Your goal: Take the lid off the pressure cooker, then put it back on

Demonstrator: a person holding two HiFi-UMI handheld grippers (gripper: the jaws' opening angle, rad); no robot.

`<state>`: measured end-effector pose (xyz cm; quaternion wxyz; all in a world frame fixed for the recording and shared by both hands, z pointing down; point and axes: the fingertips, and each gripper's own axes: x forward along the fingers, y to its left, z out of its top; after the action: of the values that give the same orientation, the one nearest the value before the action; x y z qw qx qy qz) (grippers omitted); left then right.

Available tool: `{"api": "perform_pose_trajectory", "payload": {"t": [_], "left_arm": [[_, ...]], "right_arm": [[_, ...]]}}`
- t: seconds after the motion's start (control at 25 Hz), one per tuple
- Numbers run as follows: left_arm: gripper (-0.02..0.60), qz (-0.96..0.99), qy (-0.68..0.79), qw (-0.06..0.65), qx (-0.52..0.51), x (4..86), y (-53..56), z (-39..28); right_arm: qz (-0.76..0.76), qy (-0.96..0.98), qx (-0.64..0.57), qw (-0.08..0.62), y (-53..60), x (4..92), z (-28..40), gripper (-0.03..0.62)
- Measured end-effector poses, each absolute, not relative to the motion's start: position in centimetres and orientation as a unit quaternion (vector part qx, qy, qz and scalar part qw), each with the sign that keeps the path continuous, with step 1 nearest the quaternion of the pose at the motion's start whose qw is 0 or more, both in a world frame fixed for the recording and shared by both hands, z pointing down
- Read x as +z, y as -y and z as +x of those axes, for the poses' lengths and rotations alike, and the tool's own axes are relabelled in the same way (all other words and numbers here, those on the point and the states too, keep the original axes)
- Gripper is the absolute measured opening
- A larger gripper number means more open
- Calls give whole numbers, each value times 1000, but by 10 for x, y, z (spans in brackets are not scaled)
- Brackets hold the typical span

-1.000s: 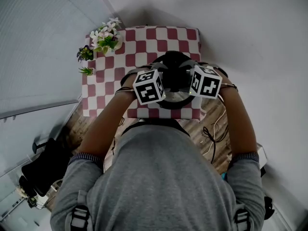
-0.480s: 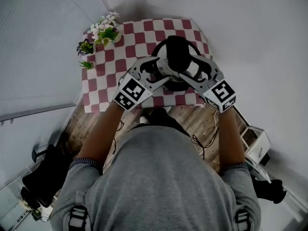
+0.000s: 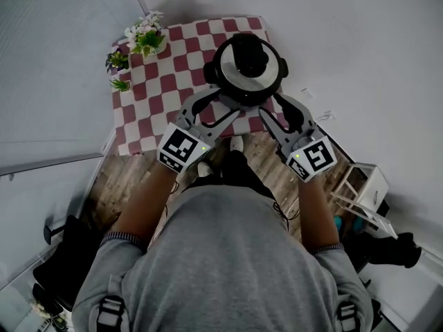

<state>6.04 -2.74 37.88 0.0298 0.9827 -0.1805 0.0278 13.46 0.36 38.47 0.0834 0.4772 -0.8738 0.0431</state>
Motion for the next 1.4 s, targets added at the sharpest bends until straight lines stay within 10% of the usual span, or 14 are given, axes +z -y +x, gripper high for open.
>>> {"api": "perform_pose_trajectory", "payload": {"t": [0.36,0.48,1.4], "left_arm": [[36,973,228,11,-24,348,-11,47],[23,968,248,16,-32,340,-19,49],[17,940,339,-5,-16,335,-76,99]], "right_arm": [[477,877,21,63,-38,362,135,85],[467,882,8,63,-47,353,138,8],[393,918,-3,54,-94,348,185,6]]}}
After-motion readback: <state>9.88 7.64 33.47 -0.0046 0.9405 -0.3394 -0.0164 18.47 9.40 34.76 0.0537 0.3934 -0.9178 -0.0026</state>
